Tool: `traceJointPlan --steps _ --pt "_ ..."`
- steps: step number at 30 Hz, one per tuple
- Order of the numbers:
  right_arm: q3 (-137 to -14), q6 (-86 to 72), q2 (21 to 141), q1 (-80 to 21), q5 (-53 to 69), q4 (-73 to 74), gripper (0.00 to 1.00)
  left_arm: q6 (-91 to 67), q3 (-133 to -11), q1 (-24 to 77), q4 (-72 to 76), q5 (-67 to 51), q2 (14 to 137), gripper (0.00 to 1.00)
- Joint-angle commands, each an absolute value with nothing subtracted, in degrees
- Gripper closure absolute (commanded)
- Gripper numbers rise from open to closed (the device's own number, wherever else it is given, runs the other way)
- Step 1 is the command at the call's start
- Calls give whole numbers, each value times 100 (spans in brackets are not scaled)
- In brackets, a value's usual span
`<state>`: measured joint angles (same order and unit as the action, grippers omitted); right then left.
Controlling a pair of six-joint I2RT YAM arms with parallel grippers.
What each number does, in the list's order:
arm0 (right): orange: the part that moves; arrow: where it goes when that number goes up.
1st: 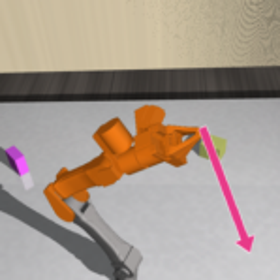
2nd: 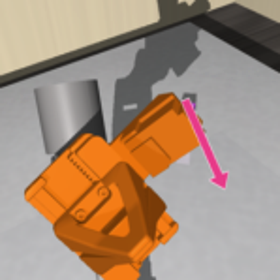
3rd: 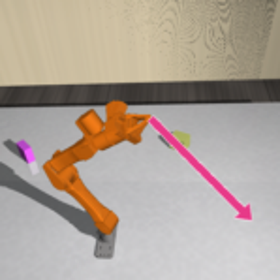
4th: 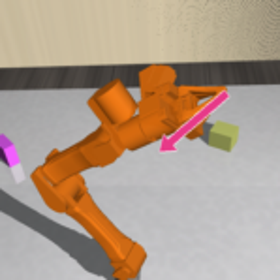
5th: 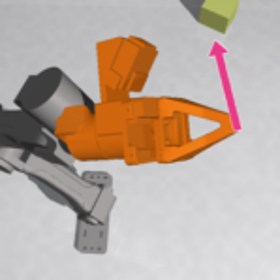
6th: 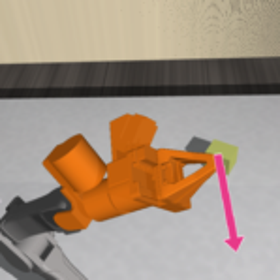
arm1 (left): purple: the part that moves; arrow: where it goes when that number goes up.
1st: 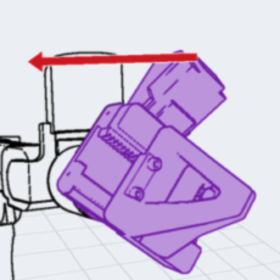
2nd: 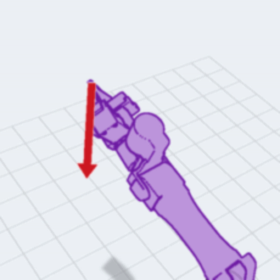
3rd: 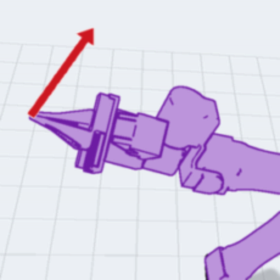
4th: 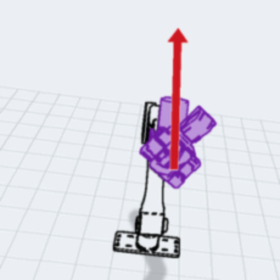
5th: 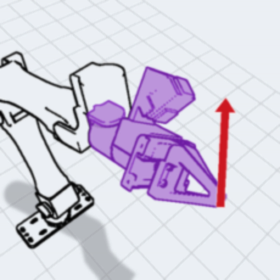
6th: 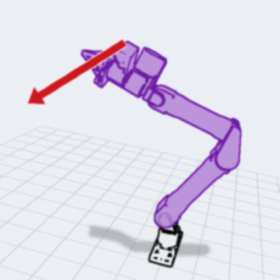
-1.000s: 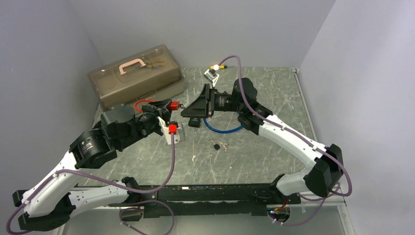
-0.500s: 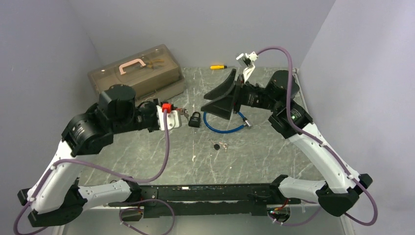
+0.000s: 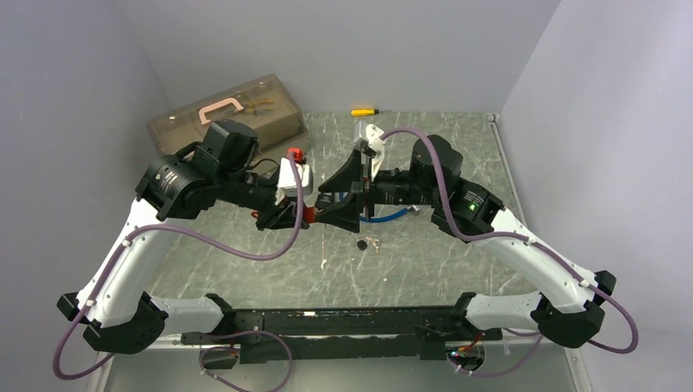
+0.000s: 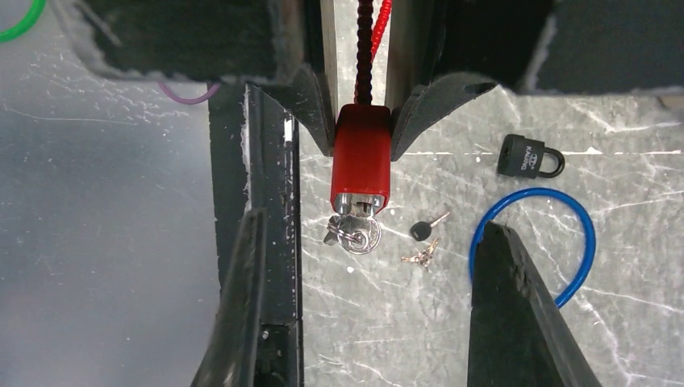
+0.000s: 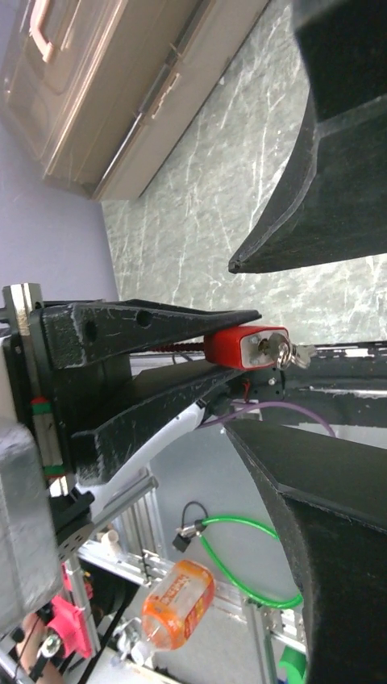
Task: Unlock with the key
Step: Unlock the lock.
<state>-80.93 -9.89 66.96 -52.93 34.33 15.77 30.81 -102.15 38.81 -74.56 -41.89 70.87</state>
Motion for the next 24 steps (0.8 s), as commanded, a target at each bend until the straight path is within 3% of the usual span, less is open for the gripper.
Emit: traceJointPlan --steps 1,5,9,13,17,19,20,22,24 --pt "-8384 -423 6814 -5515 3125 1823 33 3000 -10479 3851 -7483 -4702 6976 100" --pt "-8344 -402 6916 -5602 3096 1836 36 3023 -10507 3849 -7489 -4737 6978 100" --pt "-8389 -450 7030 -5617 3202 1856 46 3023 -10396 3844 -7466 -4744 6934 100" --pt "-8492 -487 7140 -5628 3317 1998 66 3023 -10414 3834 -7426 -4660 6900 100" --pt "-8560 -513 7191 -5627 3287 2075 96 3048 -10391 3838 -7437 -4558 6897 100" --pt "-8547 -549 7177 -5624 3220 2052 100 3081 -10408 3843 -7460 -4290 6900 100" --pt "-8531 -560 7165 -5623 3203 2038 100 3138 -10442 3839 -7469 -4079 6902 92" --pt "-8480 -599 7124 -5612 3156 2002 100 3245 -10551 3849 -7472 -3512 6904 61" --pt "-8443 -626 7103 -5590 3112 1987 100 3491 -10648 3838 -7365 -2824 6827 37"
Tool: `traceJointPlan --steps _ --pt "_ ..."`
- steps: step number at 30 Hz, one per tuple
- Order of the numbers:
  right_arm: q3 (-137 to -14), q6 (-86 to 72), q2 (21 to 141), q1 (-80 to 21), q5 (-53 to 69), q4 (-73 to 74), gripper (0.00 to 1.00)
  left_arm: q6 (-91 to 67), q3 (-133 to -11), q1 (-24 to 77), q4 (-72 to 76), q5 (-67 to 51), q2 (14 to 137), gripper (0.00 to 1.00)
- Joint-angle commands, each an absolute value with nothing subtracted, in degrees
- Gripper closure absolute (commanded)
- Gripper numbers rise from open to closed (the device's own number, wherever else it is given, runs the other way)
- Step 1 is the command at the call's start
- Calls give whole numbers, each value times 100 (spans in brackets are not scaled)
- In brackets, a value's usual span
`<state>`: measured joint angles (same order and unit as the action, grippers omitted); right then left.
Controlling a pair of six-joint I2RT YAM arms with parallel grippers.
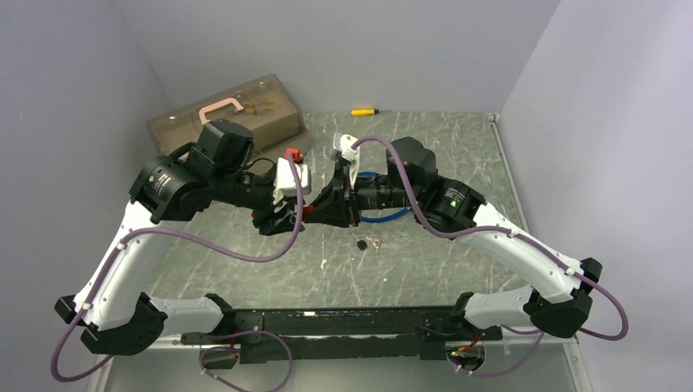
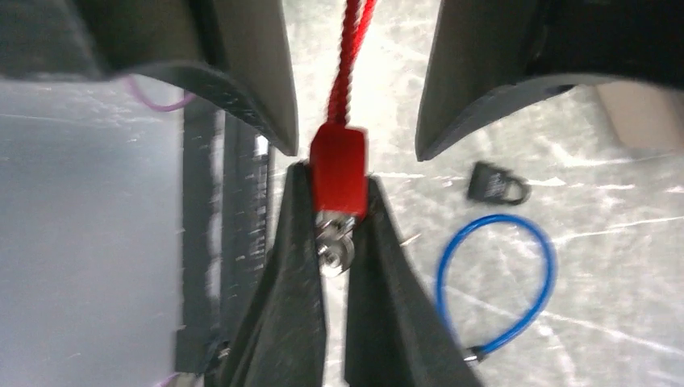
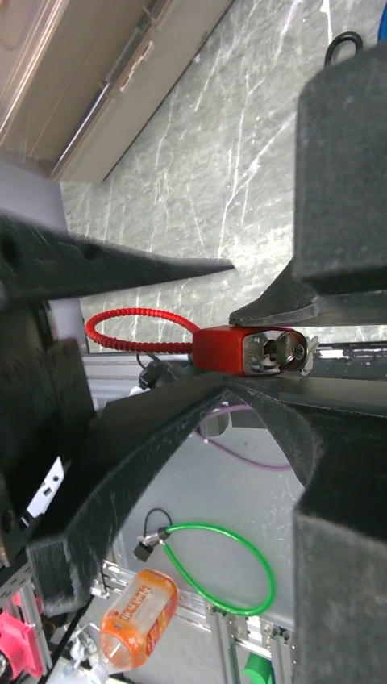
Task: Unlock with the key
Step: Unlock the lock.
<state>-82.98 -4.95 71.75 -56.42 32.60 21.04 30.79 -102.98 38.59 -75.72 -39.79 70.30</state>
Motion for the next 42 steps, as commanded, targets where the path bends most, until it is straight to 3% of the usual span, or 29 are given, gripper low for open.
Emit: traceJointPlan --steps 1,2,3,9,15,21,24,25,28,34,42 --pt "-8418 -651 7094 -5571 3097 1972 100 3642 -10660 3837 -7218 -2481 6711 23" --pt "-8411 -683 7082 -5539 3095 1955 100 3764 -10652 3836 -7016 -2212 6570 7" --pt "-8391 -723 7073 -5509 3098 1926 100 3894 -10642 3834 -6793 -1987 6407 1" --pt "-8212 -1177 7019 -5203 3239 1441 100 4406 -10091 3841 -5437 -1562 5390 1" --pt "-7807 -2127 7061 -5031 3066 186 100 4684 -9367 3850 -5229 -2883 4671 1" --pt "-7595 -3086 7293 -5032 2875 -1175 100 4918 -8318 3945 -4885 -2735 4362 30" --pt "-7478 -3291 7309 -5053 2705 -1488 100 4969 -7996 4141 -4675 -2227 4230 59" --pt "-7445 -3372 7319 -5054 2696 -1594 100 5004 -7877 4229 -4519 -2027 4173 61" --pt "-7465 -3556 7408 -5092 2716 -1774 100 5175 -7568 4481 -4088 -1534 3984 59" --pt "-7559 -3568 7467 -5179 2656 -1805 100 5231 -7247 4733 -3493 -797 3760 65" --pt "-7539 -3620 7439 -5262 2543 -1856 100 5186 -7251 4731 -3774 -1021 3746 64"
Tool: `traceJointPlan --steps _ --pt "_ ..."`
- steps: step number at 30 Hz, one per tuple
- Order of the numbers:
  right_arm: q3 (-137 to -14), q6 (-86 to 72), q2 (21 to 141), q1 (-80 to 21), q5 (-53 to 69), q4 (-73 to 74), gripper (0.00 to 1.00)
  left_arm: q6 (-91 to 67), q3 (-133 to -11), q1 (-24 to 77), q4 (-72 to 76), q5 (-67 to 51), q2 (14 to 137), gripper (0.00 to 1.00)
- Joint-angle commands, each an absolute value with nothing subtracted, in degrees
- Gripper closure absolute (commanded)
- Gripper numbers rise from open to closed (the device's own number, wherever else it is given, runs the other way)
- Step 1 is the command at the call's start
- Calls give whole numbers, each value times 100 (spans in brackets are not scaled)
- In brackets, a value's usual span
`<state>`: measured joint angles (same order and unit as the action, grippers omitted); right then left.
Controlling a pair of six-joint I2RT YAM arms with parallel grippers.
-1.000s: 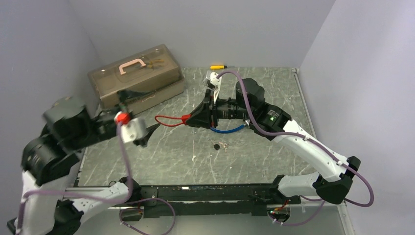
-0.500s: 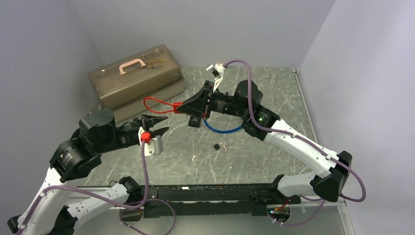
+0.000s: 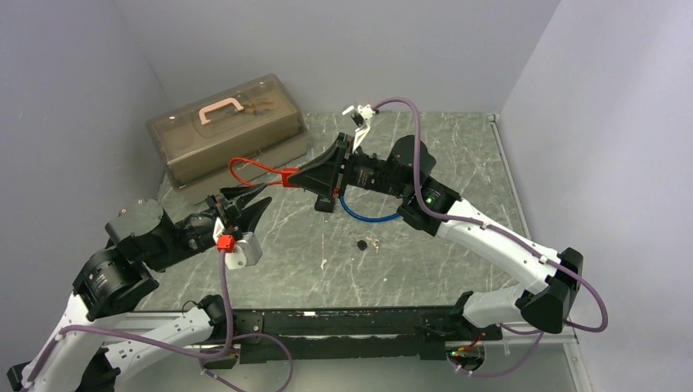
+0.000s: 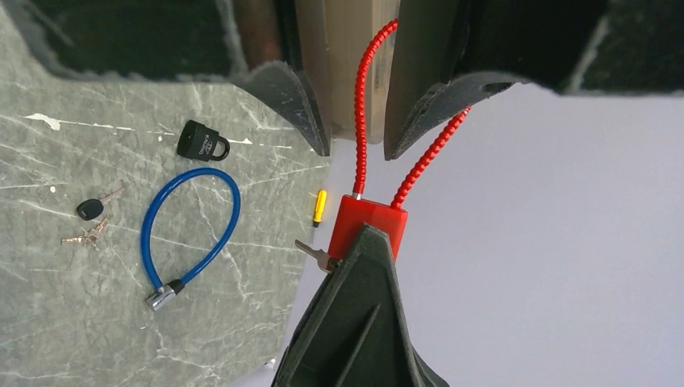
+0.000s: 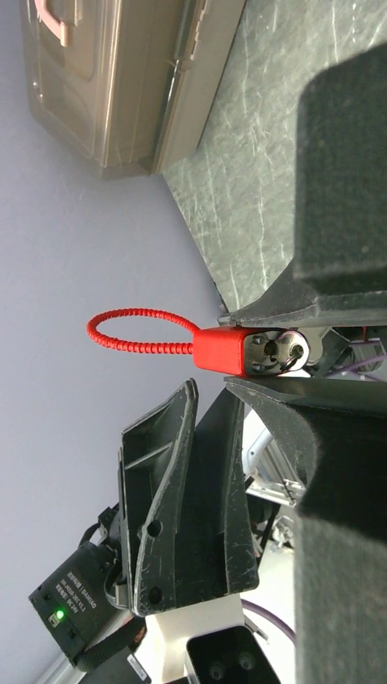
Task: Unlock with the key
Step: Unlock the lock.
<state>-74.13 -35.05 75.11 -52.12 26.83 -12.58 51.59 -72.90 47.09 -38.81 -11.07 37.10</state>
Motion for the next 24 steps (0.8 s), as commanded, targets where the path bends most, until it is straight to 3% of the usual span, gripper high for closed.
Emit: traceJointPlan --steps 1,13,24 --pt "-7547 -3621 7451 -5275 2536 -1868 100 5212 -7202 4731 -3786 -978 3782 64" --pt "-7432 -3542 7449 -5621 2463 -1848 100 5167 -6964 4732 -3094 -237 3786 67" --pt "-7321 -3601 7413 -5710 2364 -1945 100 4992 -6962 4695 -3221 -322 3745 67"
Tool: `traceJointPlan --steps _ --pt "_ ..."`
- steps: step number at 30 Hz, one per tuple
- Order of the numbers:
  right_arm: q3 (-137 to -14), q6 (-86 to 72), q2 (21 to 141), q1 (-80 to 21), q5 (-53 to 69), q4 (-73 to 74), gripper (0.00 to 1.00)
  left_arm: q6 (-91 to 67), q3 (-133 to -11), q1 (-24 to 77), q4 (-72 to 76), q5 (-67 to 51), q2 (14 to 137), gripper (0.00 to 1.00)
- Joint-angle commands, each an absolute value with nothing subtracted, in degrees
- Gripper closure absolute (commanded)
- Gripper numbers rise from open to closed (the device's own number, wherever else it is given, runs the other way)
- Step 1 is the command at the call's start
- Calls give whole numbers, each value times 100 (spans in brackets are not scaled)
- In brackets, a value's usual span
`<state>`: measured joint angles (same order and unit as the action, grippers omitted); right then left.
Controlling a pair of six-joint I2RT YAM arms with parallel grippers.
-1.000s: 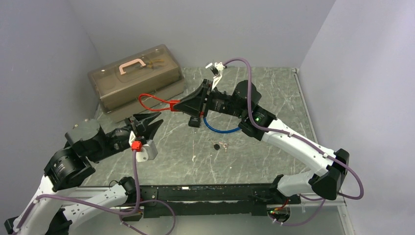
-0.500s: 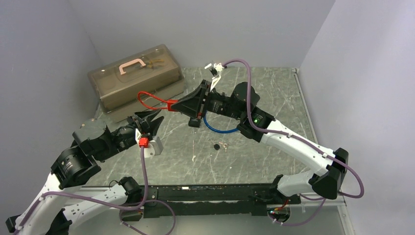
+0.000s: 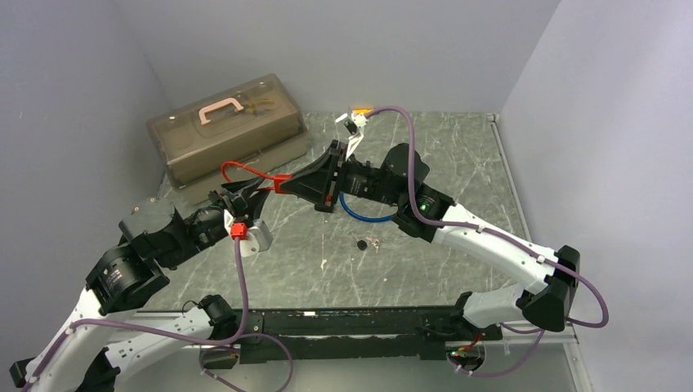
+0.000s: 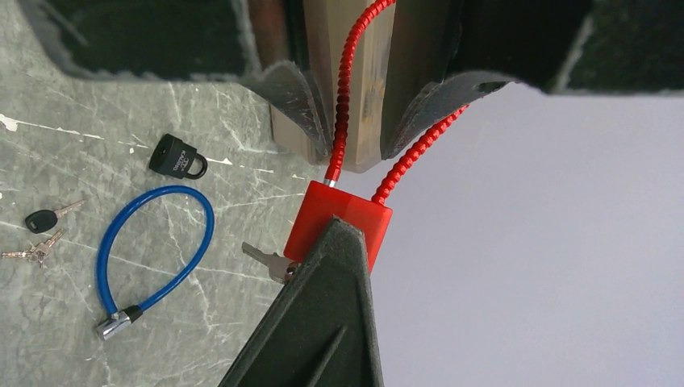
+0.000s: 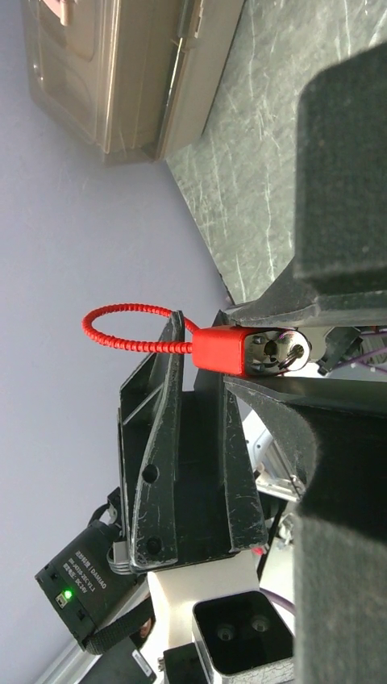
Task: Unlock with the key
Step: Unlock the lock.
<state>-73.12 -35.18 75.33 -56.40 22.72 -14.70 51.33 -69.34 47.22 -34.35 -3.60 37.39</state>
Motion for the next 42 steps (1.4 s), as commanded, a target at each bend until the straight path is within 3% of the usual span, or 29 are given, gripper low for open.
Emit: traceJointPlan --steps 1,4,11,28,36,42 --pt "-7328 -3615 7422 -5710 2375 -1969 100 5003 -6930 4687 -3238 -330 3729 68" --pt "-7354 -3692 7470 -5740 2448 -2075 100 5010 -6857 4676 -3245 -329 3692 70" --pt "-7345 -3691 7500 -5844 2473 -2037 100 4998 -6830 4631 -3181 -227 3670 100" --pt "-6987 -2478 6460 -5257 2343 426 100 4740 -7671 4127 -3665 -528 3542 100" --pt "-6895 -2531 6121 -5069 2456 384 100 4704 -7529 4022 -3544 -317 3538 100" --pt "-7146 -2920 6784 -5172 2928 152 100 4947 -7534 4106 -3986 -881 3882 100"
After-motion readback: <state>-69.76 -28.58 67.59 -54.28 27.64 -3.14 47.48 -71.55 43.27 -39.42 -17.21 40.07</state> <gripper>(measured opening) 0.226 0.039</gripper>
